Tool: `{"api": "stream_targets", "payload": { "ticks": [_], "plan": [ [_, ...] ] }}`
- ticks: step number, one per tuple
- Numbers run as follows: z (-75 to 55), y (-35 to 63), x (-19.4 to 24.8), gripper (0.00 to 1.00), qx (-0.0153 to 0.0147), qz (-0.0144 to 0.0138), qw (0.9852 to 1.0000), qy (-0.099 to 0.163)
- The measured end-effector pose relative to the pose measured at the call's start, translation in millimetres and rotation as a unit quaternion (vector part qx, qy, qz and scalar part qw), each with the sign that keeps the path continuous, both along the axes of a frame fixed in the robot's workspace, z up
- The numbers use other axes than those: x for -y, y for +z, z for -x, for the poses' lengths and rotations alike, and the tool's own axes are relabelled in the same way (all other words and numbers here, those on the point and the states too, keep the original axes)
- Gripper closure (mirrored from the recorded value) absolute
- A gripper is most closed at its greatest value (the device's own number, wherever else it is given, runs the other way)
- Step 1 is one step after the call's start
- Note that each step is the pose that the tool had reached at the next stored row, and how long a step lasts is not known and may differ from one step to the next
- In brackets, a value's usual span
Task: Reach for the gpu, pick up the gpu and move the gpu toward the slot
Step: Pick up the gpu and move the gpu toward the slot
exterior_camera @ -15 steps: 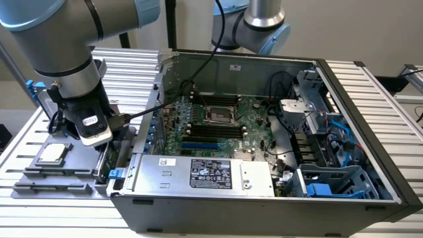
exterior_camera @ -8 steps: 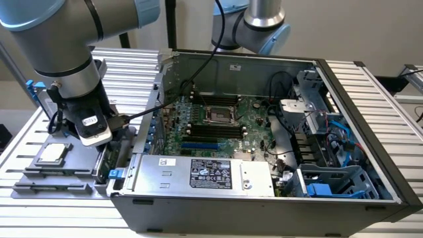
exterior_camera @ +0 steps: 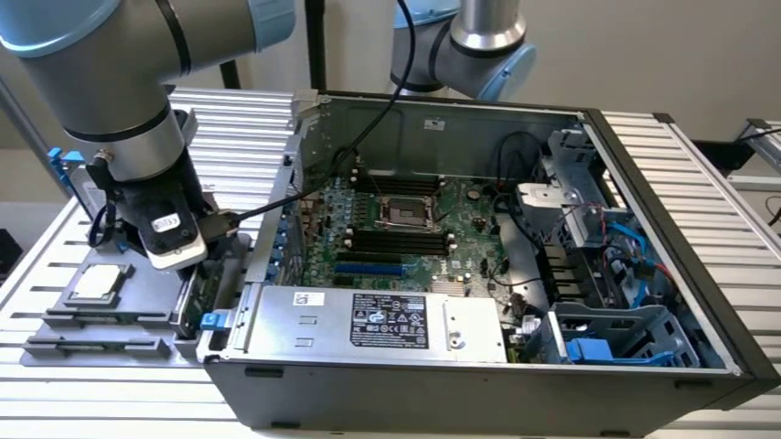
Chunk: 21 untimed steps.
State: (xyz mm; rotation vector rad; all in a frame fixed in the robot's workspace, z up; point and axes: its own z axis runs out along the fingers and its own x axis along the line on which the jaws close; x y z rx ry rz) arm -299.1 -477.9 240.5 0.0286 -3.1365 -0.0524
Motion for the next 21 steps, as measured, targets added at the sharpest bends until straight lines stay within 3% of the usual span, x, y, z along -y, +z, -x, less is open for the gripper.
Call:
{"api": "stream_targets", "payload": {
  "ticks": [14, 21],
  "plan": [
    [-0.4, 5.2, 0.0, 0.73, 0.0000, -0.0005, 1.0000, 0.000],
    [-0.5, 16.3, 0.0, 0.73, -0.0001, -0.0018, 1.0000, 0.000]
  ]
}}
